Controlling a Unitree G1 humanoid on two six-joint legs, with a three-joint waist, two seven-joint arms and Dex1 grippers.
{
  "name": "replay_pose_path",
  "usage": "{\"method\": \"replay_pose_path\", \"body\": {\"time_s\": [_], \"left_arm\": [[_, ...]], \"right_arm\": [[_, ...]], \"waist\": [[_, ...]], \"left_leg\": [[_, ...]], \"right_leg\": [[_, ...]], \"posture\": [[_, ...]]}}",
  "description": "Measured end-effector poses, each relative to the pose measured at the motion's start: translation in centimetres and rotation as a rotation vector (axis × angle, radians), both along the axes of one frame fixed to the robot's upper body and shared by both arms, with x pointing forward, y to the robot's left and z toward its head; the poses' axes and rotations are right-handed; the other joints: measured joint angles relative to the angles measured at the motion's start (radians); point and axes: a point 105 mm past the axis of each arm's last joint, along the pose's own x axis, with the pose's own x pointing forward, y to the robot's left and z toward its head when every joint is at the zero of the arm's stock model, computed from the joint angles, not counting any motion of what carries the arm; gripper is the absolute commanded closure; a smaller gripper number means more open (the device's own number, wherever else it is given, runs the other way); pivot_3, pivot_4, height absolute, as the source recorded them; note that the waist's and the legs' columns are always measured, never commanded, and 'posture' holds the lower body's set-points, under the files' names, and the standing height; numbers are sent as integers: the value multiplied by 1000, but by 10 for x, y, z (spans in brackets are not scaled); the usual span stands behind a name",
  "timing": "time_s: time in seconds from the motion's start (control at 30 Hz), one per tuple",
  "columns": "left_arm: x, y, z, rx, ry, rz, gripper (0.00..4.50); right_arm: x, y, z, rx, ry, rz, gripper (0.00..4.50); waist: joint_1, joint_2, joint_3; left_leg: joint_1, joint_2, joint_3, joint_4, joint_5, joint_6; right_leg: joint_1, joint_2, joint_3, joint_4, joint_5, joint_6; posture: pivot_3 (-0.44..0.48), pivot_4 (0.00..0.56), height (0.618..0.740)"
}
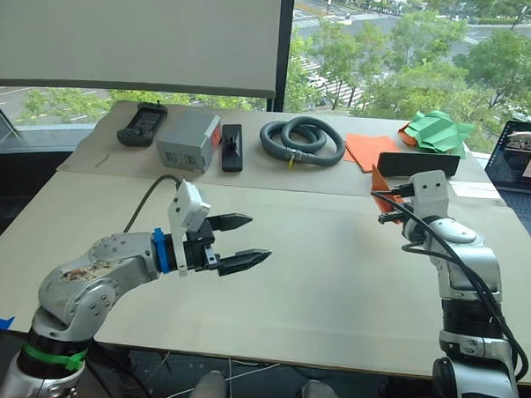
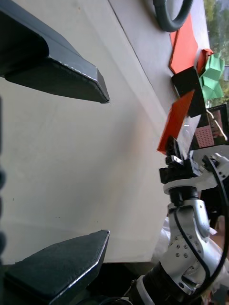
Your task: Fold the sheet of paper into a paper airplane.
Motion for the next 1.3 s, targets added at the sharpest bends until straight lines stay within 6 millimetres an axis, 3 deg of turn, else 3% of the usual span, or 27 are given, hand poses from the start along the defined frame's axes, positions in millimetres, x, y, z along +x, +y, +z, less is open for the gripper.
{"method": "replay_pose_path", "body": {"time_s": [0.2,0.4,0.57,0.7,0.83,0.93,1.0,1.07,1.2,1.3], "left_arm": [[1,-6,-1,17,-16,-36,0],[-7,-5,-14,37,18,-47,0],[-8,-5,-16,38,21,-48,0],[-7,-2,-16,41,17,-35,0],[1,14,-17,25,11,64,0],[12,35,-22,1,18,203,0],[18,48,-27,-15,28,298,0],[21,61,-34,-27,45,382,0],[26,92,-56,-21,80,552,0],[29,100,-68,-29,97,608,0]], "right_arm": [[-3,-13,-27,-17,82,-71,4491],[-2,-11,-31,-6,79,-57,4491],[-1,-3,-34,69,66,-45,2842],[1,3,-6,107,-61,-1,1454],[-3,35,40,104,-248,198,50],[-28,84,59,105,-343,486,50],[-51,119,46,122,-314,676,50],[-69,140,22,154,-231,785,50],[-80,154,-9,156,-163,794,50],[-77,149,-18,130,-167,751,50]], "waist": [[-15,0,0],[-12,0,0],[-9,0,0],[-10,1,0],[-16,1,0],[-17,1,0],[-14,1,0],[-10,1,0],[-7,0,0],[-2,0,0]], "left_leg": [[0,0,1,0,0,0],[1,0,1,0,0,0],[0,-1,2,0,0,0],[0,-1,2,0,0,1],[1,0,2,0,0,1],[3,2,2,-1,0,1],[3,2,2,-1,0,0],[3,2,3,-1,-1,-1],[1,0,7,0,-5,-8],[0,0,7,0,-5,-8]], "right_leg": [[1,0,2,0,0,1],[1,0,3,0,0,1],[1,0,4,0,1,1],[0,2,6,0,1,1],[-1,4,10,0,1,1],[-1,7,12,0,0,1],[-3,7,12,-1,0,1],[-4,7,14,-2,0,1],[-5,7,19,-3,0,1],[-6,7,20,-4,0,1]], "posture": [[0,150,710],[0,150,710],[0,150,710],[0,150,710],[0,150,710],[0,150,710],[0,150,710],[0,150,710],[0,150,710],[0,150,710]]}}
